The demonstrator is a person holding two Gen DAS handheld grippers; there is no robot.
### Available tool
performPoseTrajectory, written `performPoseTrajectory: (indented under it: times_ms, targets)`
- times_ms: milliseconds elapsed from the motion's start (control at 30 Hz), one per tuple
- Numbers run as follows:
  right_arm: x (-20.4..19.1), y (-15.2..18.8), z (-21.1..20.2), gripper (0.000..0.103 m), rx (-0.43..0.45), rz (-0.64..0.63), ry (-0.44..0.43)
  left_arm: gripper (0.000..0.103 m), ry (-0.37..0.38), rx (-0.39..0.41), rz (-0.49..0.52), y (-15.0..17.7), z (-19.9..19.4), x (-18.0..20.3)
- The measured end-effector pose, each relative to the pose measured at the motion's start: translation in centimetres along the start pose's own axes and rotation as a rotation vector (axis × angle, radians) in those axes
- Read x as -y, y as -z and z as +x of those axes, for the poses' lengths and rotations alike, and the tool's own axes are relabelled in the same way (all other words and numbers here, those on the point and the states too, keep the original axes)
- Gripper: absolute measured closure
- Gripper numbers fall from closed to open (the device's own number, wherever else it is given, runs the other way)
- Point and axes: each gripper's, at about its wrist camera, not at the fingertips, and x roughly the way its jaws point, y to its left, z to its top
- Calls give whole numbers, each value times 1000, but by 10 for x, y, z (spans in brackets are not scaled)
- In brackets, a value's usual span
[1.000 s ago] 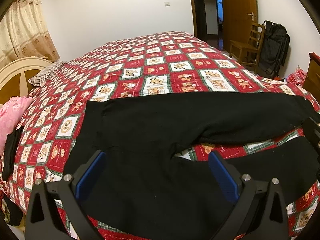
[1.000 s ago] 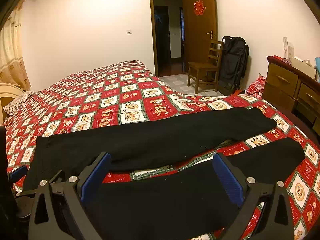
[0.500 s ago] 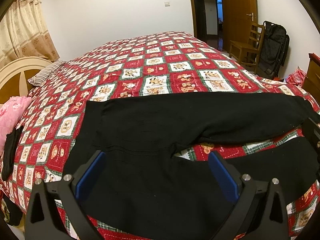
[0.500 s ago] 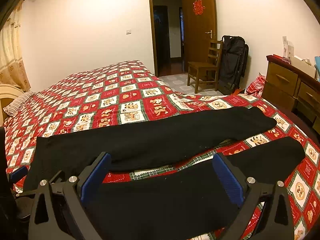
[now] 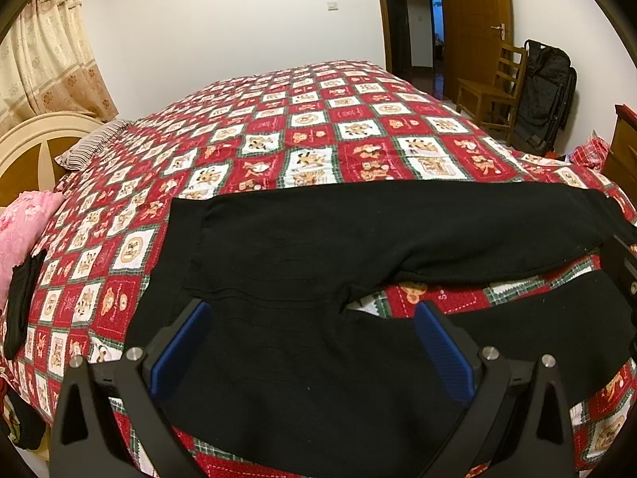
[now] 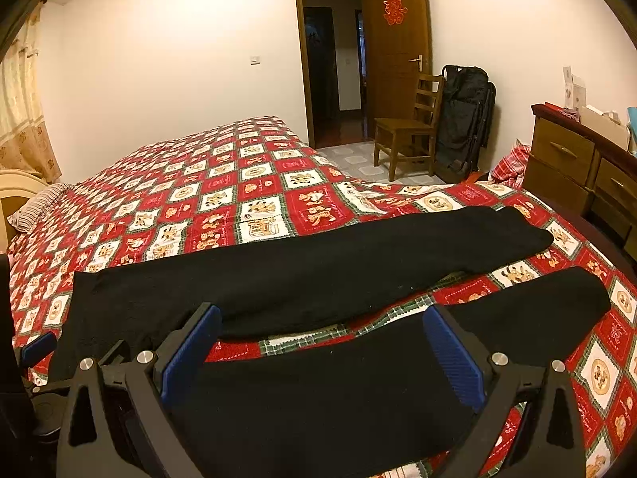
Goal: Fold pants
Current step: 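Position both grippers open over the black pants waistband, then close the left gripper on the waistband while the right gripper grasps the waistband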
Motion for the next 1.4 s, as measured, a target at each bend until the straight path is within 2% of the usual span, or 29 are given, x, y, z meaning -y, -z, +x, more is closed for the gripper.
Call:
performPoseTrajectory:
  times_ms: [767, 1033, 1200, 1400]
  targets:
    - [1, 1, 1, 1, -4, 0, -2, 0, 4, -11, 0, 2, 3, 2]
    - [-1, 5, 11, 1, -35, 1, -11, 0, 11, -30, -2, 2, 7, 1]
    - [0, 10, 36, 1, -118, -10, -7, 0, 48, -106, 13, 6, 27, 2]
    - [-9, -8, 64, 1, -161, -98, -63, 0, 25, -176, 27, 9, 53, -11]
